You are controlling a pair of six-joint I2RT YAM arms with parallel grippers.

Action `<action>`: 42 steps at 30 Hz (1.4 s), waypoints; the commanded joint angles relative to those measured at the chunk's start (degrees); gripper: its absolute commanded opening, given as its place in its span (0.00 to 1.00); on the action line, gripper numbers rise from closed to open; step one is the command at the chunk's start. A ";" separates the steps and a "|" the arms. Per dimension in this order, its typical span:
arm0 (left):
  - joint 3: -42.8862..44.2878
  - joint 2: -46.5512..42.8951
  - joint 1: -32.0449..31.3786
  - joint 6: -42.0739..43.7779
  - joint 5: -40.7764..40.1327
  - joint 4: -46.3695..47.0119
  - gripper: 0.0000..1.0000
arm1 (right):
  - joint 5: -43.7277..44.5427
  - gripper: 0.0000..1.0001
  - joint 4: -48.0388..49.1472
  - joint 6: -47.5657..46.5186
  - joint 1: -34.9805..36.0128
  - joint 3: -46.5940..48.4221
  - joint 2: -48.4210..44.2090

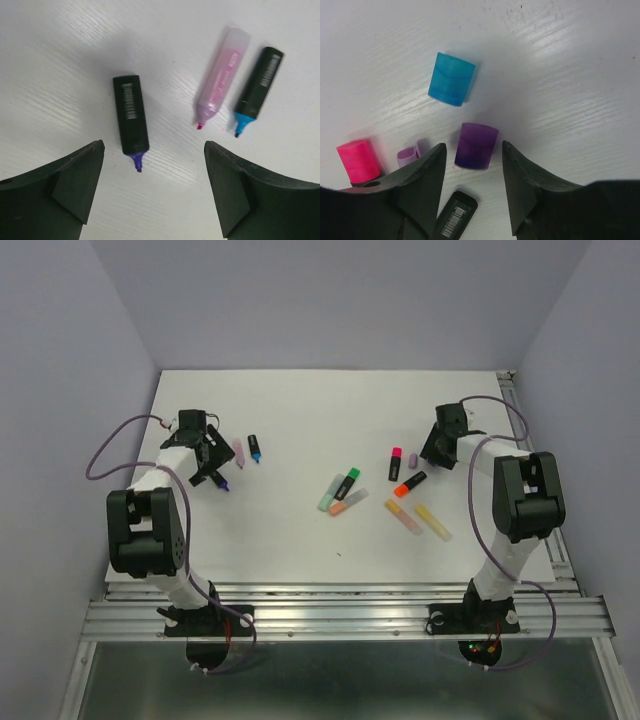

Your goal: Open the pen caps

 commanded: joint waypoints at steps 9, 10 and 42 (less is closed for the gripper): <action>-1.91 -21.10 -16.93 -0.26 -3.07 -0.74 0.99 | 1.76 1.00 -6.91 3.42 -0.51 -0.53 -12.71; -1.92 -21.29 -18.70 0.62 -2.63 -0.12 0.99 | 1.40 1.00 -7.27 3.87 -0.51 -1.58 -14.11; 27.34 20.89 -44.30 4.24 -10.19 -9.87 0.99 | -25.06 1.00 -4.20 4.75 -0.51 -36.57 -60.53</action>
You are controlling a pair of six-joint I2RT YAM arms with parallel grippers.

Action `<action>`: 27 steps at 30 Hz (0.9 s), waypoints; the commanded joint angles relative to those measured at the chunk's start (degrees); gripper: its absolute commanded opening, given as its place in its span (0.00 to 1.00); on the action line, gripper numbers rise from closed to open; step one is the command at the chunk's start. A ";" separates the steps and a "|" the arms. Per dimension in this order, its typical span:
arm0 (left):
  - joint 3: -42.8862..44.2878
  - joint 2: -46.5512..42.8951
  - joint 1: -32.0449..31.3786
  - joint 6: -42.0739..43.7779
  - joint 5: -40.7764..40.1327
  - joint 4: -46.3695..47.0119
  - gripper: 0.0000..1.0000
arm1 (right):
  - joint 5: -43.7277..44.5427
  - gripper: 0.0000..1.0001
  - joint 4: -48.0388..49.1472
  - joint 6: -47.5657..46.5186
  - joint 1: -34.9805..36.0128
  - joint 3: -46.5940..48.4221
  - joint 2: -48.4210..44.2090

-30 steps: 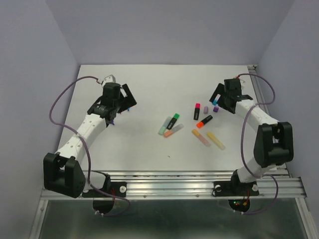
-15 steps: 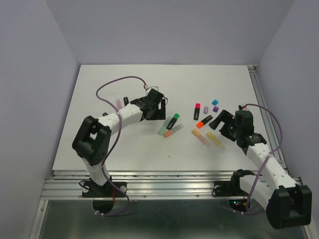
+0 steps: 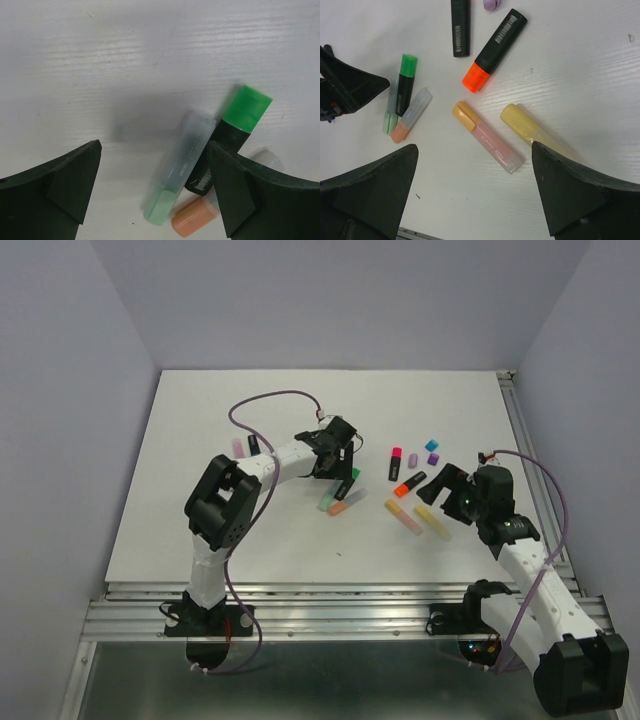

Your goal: Open the pen caps

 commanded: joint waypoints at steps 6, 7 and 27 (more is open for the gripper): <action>4.85 3.24 -0.67 -0.14 0.39 -2.94 0.99 | -2.15 1.00 1.14 -1.70 -0.48 -1.08 -2.27; 4.93 3.60 -0.76 -0.05 0.57 -2.94 0.99 | -2.07 1.00 1.14 -1.70 -0.48 -1.08 -2.27; -3.24 5.44 -4.54 -1.54 1.27 -3.21 0.67 | -1.19 1.00 0.70 -1.35 -0.48 -1.35 -2.44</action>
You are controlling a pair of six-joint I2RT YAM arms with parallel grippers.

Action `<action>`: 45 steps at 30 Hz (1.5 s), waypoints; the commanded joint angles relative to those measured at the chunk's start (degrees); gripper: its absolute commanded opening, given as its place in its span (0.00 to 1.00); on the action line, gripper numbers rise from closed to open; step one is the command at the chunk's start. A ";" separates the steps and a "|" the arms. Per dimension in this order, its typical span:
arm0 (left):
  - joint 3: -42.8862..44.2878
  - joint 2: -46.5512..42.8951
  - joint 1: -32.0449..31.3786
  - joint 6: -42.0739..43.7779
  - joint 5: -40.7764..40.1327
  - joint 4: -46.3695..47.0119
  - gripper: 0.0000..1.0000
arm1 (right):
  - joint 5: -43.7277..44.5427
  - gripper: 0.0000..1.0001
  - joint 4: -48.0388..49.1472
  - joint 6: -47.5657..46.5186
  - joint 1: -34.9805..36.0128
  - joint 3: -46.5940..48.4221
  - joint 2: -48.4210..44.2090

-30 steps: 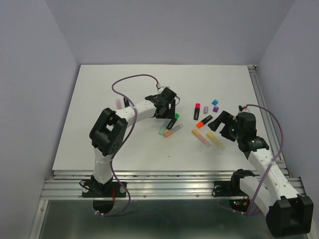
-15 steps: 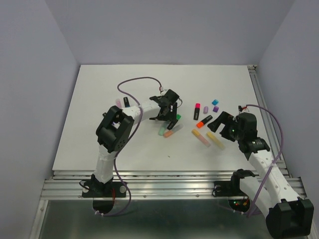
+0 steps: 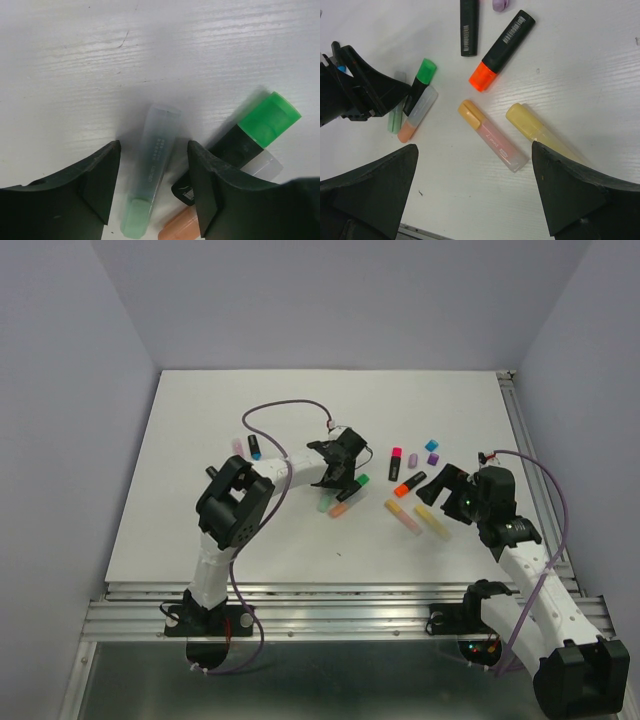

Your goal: Open the pen caps

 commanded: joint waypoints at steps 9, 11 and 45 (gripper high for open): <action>-6.07 3.47 -1.39 -1.09 4.24 -2.17 0.29 | 1.86 1.00 0.28 -0.67 -0.48 -0.82 -1.94; -5.99 4.26 -1.30 -1.87 2.84 -3.22 0.18 | 1.68 1.00 0.37 -0.67 -0.48 -0.91 -2.91; -24.96 -40.65 1.16 -20.68 -11.23 1.87 0.00 | -2.46 1.00 25.15 -0.23 36.41 4.79 16.49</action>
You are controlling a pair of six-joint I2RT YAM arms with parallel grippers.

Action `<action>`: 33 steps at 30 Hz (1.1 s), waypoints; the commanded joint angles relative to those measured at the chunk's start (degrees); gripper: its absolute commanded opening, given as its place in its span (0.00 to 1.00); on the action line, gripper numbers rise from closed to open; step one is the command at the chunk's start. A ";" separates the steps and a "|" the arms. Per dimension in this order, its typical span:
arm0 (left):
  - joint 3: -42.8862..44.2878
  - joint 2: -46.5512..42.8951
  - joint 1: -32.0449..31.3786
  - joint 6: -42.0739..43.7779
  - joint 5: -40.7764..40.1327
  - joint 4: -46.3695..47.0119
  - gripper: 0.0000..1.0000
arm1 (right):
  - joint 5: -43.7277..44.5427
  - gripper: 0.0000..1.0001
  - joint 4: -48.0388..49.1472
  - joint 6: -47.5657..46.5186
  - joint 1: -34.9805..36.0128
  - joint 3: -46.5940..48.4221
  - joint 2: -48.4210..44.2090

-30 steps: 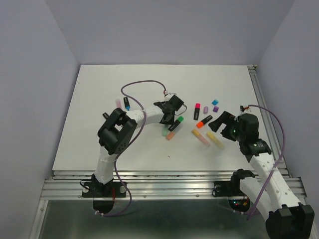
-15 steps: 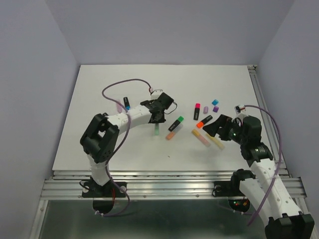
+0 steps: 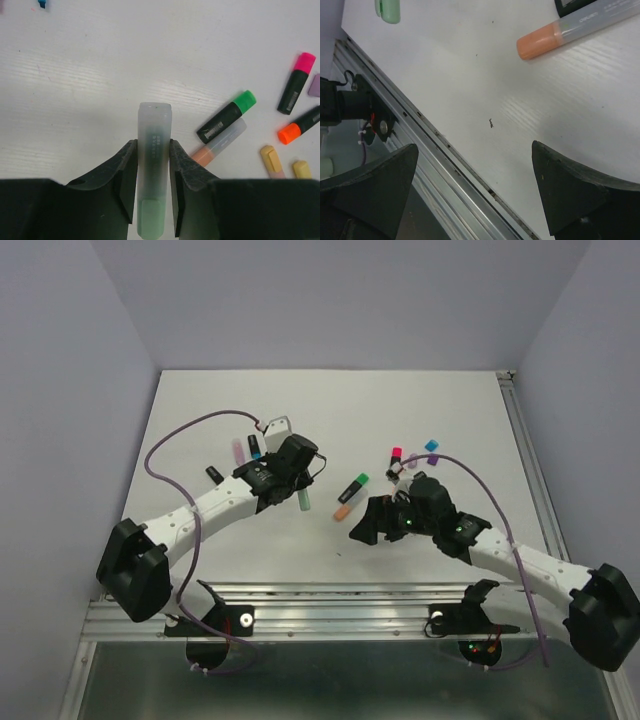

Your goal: Open the pen caps

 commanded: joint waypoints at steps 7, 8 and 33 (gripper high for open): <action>-7.13 -7.10 -0.22 -11.39 0.84 4.09 0.00 | 10.16 1.00 21.98 6.48 12.77 10.97 18.47; -7.66 -7.54 -0.31 -12.35 0.76 4.10 0.00 | 10.69 1.00 23.41 7.10 13.13 11.23 19.27; -10.48 -11.32 -1.18 -16.40 1.29 6.47 0.00 | 11.93 0.35 26.85 12.03 17.87 21.34 32.28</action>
